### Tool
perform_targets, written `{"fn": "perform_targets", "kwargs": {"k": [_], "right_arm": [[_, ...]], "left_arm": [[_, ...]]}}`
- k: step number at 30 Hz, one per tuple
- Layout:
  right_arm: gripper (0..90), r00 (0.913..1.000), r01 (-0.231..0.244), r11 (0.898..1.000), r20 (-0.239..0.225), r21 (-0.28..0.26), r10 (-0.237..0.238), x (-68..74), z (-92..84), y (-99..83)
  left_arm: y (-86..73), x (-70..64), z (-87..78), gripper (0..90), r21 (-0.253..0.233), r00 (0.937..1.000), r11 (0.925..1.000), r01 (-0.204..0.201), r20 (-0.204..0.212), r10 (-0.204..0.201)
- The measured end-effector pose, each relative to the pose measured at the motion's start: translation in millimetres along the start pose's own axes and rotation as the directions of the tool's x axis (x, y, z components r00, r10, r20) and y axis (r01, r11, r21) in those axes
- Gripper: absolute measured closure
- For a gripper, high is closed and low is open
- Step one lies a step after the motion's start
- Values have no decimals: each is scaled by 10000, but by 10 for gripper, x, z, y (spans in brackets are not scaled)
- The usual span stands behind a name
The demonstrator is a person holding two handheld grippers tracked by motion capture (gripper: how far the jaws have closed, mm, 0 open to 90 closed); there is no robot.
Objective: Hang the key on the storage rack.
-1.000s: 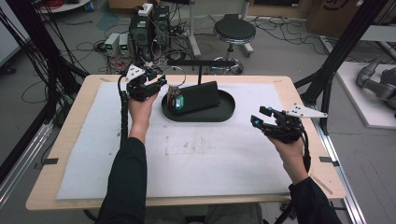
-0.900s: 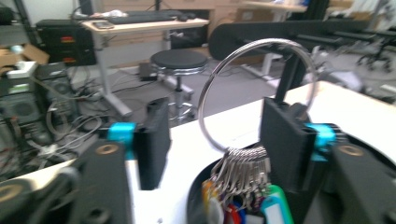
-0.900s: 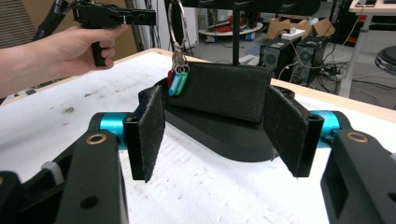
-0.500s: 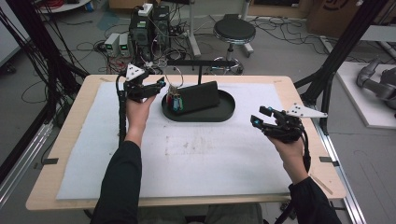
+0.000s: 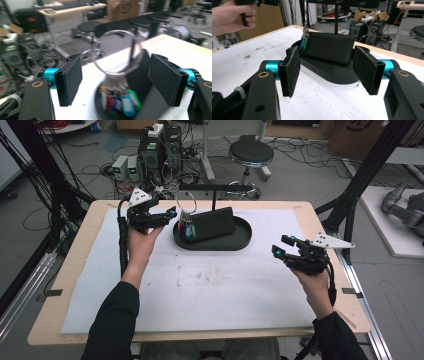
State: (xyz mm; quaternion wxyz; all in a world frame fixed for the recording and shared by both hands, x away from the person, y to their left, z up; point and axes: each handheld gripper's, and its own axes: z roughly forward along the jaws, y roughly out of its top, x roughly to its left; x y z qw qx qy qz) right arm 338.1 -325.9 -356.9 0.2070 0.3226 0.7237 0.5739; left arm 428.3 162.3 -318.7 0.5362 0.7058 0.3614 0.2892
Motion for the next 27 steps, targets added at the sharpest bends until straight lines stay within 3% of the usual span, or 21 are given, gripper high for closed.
{"fn": "perform_targets", "kwargs": {"k": [4, 9, 18, 24, 27], "right_arm": [[393, 9998, -115, 9999, 186, -61, 116, -51, -28, 12], [387, 9990, -128, 9999, 439, -8, 128, -77, -45, 10], [367, 9947, -271, 9996, 990, -82, 278, -151, -101, 8], [365, 9930, -266, 9996, 1153, -27, 267, -167, -112, -17], [362, 9921, -303, 9995, 1221, -20, 304, -172, -116, -21]], "left_arm": [[-35, -150, -164, 271, -287, 9992, 9988, -385, 77, 387], [-163, -254, -361, 271, -317, 9979, 9979, -562, 318, 572], [-487, -363, -619, 271, 78, 9939, 9961, -875, 688, 867], [-665, -464, -793, 271, 114, 9930, 9959, -895, 787, 883], [-745, -494, -872, 271, 147, 9924, 9942, -1069, 632, 1058]]}}
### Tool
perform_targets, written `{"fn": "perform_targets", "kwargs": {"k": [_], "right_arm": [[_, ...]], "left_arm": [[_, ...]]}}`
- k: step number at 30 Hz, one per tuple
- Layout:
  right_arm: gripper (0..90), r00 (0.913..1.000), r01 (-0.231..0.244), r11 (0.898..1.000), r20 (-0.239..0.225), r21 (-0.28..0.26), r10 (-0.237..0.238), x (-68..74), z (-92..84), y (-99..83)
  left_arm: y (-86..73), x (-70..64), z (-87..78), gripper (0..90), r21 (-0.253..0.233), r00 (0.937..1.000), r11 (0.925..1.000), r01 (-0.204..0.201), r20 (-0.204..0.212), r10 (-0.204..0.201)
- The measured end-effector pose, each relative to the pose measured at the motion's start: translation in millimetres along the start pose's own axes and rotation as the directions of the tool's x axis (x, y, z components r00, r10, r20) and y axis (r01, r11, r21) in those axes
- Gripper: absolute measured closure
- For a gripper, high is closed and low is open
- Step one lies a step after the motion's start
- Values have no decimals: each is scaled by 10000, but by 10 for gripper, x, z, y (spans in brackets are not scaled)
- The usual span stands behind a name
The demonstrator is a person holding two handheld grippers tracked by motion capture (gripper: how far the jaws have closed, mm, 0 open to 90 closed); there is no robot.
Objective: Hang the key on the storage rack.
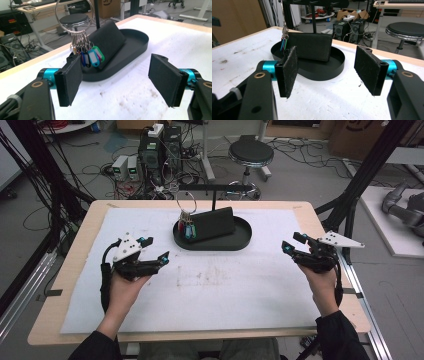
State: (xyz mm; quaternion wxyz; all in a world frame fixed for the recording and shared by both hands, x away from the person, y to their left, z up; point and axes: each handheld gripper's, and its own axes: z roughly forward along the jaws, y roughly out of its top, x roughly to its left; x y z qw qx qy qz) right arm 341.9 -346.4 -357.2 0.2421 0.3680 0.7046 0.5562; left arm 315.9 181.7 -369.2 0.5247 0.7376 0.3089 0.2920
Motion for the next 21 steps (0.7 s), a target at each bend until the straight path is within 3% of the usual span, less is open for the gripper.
{"fn": "perform_targets", "kwargs": {"k": [10, 21], "right_arm": [[348, 9999, 55, 9999, 89, 114, -56, 7, 27, -21], [312, 9999, 7, 9997, 131, 262, -10, -32, 15, -52]], "left_arm": [[-240, 102, -144, 271, -141, 9982, 9992, 387, -445, -393], [-308, 200, -162, 271, -58, 9960, 9982, 594, -668, -596]]}}
